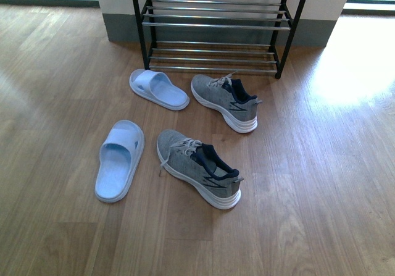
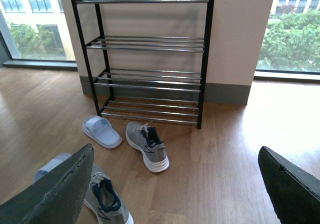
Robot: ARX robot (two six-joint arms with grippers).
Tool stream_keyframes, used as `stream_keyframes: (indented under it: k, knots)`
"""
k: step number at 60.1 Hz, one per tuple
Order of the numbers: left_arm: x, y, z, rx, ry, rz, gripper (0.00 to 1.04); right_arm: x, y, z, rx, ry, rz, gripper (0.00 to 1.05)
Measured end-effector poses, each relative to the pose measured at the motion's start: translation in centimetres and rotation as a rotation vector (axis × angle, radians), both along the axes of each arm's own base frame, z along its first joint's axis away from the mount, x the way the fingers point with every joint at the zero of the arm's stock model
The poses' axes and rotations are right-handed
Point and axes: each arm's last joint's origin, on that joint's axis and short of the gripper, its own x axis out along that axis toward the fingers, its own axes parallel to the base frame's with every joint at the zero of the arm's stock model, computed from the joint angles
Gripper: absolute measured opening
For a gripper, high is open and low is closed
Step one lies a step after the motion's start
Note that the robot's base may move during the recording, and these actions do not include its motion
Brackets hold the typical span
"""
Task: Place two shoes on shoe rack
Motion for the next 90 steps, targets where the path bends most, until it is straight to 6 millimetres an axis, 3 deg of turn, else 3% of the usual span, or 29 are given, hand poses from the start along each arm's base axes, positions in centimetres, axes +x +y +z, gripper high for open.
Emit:
stream_keyframes:
  k: [90]
  knots:
    - [0.0, 0.0, 0.0, 0.0, 0.0, 0.0, 0.95, 0.0, 0.0, 0.0, 0.0, 0.0, 0.0, 0.95]
